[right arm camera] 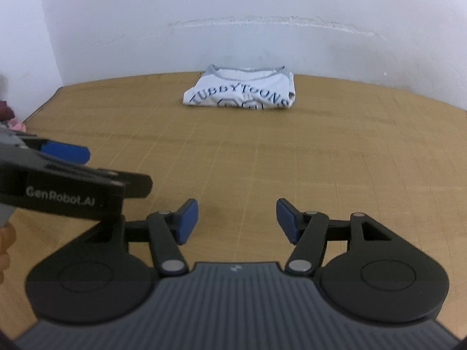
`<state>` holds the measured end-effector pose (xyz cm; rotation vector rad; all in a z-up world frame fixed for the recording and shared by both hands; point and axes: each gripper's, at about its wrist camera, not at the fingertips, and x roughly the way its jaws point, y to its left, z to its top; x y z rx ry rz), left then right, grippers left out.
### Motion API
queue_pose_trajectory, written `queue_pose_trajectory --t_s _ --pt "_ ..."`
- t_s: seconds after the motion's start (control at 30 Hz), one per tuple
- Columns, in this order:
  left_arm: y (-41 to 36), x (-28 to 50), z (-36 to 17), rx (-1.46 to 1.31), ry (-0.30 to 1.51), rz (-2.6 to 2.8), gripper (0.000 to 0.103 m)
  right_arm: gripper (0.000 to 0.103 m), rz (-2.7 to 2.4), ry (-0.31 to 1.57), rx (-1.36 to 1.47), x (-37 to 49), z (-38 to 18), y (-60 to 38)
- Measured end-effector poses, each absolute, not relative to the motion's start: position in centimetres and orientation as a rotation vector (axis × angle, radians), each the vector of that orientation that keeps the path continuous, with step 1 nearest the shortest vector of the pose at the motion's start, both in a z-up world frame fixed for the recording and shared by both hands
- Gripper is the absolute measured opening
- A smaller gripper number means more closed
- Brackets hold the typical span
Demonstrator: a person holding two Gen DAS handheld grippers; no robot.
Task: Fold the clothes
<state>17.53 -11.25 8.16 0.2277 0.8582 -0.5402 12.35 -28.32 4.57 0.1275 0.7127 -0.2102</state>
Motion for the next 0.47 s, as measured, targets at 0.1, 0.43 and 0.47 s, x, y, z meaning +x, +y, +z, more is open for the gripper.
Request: queue_pose_trajectory --t_s 0.1,0.43,0.47 --pt "-9.6 14.7 8.5 0.223 0.879 -0.527 0.093 0.062 -0.211 0.726 0.135 10.2 4.9 -27.6" --pt "-6.2 9.3 8.2 0.214 0.924 -0.486 0.095 0.064 -0.229 0.784 0.18 4.9 5.1 -25.5" --pt "-6.1 9.0 8.2 0.223 0.922 -0.487 0.095 0.064 -0.232 0.787 0.186 4.8 5.1 -25.4"
